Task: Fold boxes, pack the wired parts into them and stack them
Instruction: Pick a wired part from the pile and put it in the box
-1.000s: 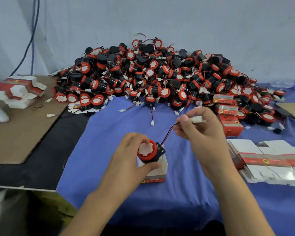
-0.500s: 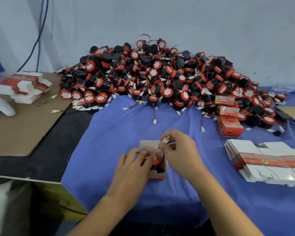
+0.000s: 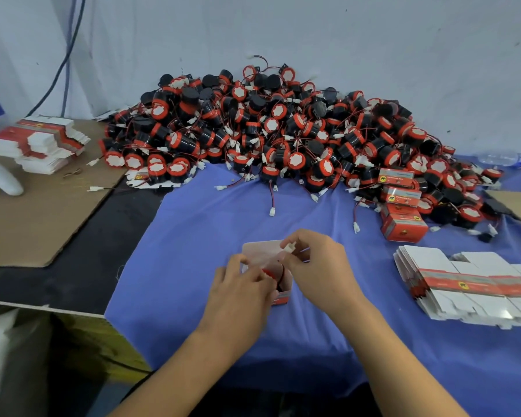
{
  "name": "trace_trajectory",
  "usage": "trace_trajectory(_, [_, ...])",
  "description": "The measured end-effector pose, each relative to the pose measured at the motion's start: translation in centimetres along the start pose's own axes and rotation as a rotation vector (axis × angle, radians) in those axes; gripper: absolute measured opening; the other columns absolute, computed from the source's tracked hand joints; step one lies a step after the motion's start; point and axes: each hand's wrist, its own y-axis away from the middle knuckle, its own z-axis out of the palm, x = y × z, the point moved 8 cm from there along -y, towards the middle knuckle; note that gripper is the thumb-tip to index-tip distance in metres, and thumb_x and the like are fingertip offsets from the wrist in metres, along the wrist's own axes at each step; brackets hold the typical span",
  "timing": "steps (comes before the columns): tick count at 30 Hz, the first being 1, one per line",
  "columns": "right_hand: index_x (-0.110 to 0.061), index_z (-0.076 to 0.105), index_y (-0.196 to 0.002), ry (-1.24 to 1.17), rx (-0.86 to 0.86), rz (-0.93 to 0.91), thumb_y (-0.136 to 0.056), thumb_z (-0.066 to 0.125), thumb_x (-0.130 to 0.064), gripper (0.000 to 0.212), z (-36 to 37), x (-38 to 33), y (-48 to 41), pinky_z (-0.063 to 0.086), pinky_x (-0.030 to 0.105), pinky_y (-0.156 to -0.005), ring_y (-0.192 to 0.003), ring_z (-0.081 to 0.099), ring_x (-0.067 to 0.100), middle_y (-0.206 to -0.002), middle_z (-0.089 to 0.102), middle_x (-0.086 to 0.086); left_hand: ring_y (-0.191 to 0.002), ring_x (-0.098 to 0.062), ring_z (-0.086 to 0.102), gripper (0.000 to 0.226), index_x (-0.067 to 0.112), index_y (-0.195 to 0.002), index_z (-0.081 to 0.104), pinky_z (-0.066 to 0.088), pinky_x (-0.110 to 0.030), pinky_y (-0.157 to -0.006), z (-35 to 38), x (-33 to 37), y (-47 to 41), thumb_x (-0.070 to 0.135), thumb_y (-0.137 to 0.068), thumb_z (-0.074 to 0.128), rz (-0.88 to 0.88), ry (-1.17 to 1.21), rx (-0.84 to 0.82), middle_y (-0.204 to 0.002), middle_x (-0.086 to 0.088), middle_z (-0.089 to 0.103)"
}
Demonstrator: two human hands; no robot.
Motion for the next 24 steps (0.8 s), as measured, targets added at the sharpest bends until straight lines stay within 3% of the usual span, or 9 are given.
trace_trajectory(2, [-0.033, 0.064, -0.085, 0.032, 0.000, 0.008, -0.089, 0.067, -0.022, 0.012, 0.7, -0.5, -0.2, 0.044, 0.010, -0.054, -0.074, 0.062, -0.003, -0.080, 0.065, -0.017, -0.125, -0.027, 0.044, 0.028, 0.035, -0.107, 0.068, 0.039, -0.035, -0.087, -0.5, 0.3, 0.5, 0.044, -0.098, 0.044, -0.004, -0.010, -0.015, -0.115, 0.017, 0.062])
trace_trajectory(4, [-0.030, 0.060, -0.087, 0.050, -0.024, 0.024, -0.091, 0.061, -0.021, 0.009, 2.1, -0.9, -0.4, 0.045, 0.015, -0.047, -0.070, 0.062, 0.001, -0.081, 0.064, -0.012, -0.119, -0.030, 0.055, 0.016, 0.038, -0.102, 0.072, 0.047, -0.040, -0.084, -1.1, 0.4, 1.1, 0.045, -0.090, 0.064, 0.000, -0.025, -0.007, -0.112, 0.009, 0.065])
trace_trajectory(6, [-0.025, 0.054, -0.085, 0.049, -0.069, 0.036, -0.092, 0.053, -0.017, 0.011, 3.9, -1.3, -0.4, 0.045, 0.019, -0.045, -0.066, 0.062, 0.007, -0.083, 0.063, -0.005, -0.111, -0.033, 0.063, 0.024, 0.036, -0.093, 0.074, 0.052, -0.045, -0.078, -1.0, 0.1, 1.5, 0.039, -0.072, 0.086, -0.027, -0.008, -0.025, -0.112, 0.003, 0.068])
trace_trajectory(8, [-0.024, 0.048, -0.081, 0.086, -0.113, 0.014, -0.092, 0.048, -0.014, 0.015, 5.5, -1.7, -0.2, 0.043, 0.022, -0.050, -0.069, 0.061, 0.015, -0.088, 0.060, 0.001, -0.112, -0.035, 0.064, 0.031, 0.035, -0.090, 0.075, 0.054, -0.049, -0.077, -0.3, -0.4, 2.2, 0.035, -0.063, 0.092, -0.061, -0.007, -0.053, -0.117, 0.000, 0.068])
trace_trajectory(11, [-0.025, 0.052, -0.081, 0.108, -0.116, 0.011, -0.092, 0.048, -0.013, 0.017, 7.0, -1.6, 0.2, 0.052, 0.031, -0.059, -0.074, 0.061, 0.019, -0.085, 0.062, 0.000, -0.127, -0.035, 0.055, 0.043, 0.035, -0.104, 0.074, 0.052, -0.048, -0.082, 1.1, -0.9, 3.0, 0.027, -0.063, 0.085, -0.103, -0.048, -0.093, -0.131, -0.004, 0.061])
trace_trajectory(13, [-0.025, 0.055, -0.086, 0.124, -0.117, 0.022, -0.093, 0.048, -0.016, 0.013, 7.6, -1.2, 0.3, 0.054, 0.040, -0.069, -0.078, 0.061, 0.022, -0.081, 0.064, -0.001, -0.144, -0.036, 0.028, 0.044, 0.039, -0.123, 0.062, 0.044, -0.047, -0.094, 2.3, -1.0, 3.3, 0.028, -0.081, 0.069, -0.088, -0.014, -0.095, -0.151, -0.003, 0.037])
trace_trajectory(15, [-0.024, 0.055, -0.089, 0.175, -0.126, -0.021, -0.095, 0.047, -0.020, 0.011, 8.0, -0.9, 0.3, 0.048, 0.038, -0.074, -0.080, 0.059, 0.024, -0.078, 0.065, -0.002, -0.147, -0.035, 0.009, 0.038, 0.042, -0.130, 0.052, 0.040, -0.044, -0.099, 3.4, -1.3, 3.8, 0.032, -0.093, 0.054, -0.097, 0.097, -0.089, -0.156, 0.000, 0.016])
trace_trajectory(20, [-0.027, 0.047, -0.095, 0.290, -0.192, -0.176, -0.097, 0.040, -0.023, 0.008, 9.0, -0.5, 0.9, 0.032, 0.032, -0.091, -0.093, 0.052, 0.014, -0.093, 0.064, -0.010, -0.139, -0.031, 0.026, 0.048, 0.035, -0.144, 0.041, 0.045, -0.042, -0.097, 4.4, -2.0, 4.4, 0.039, -0.097, 0.048, -0.152, 0.196, 0.024, -0.154, 0.000, 0.017])
trace_trajectory(24, [-0.022, 0.055, -0.086, 0.361, -0.273, -0.221, -0.094, 0.042, -0.027, 0.017, 9.3, -0.1, 0.7, 0.029, 0.032, -0.081, -0.091, 0.048, 0.013, -0.090, 0.062, -0.011, -0.138, -0.022, 0.028, 0.044, 0.033, -0.139, 0.049, 0.044, -0.041, -0.099, 4.3, -2.7, 4.7, 0.031, -0.095, 0.053, -0.155, 0.365, 0.130, -0.155, 0.004, 0.022])
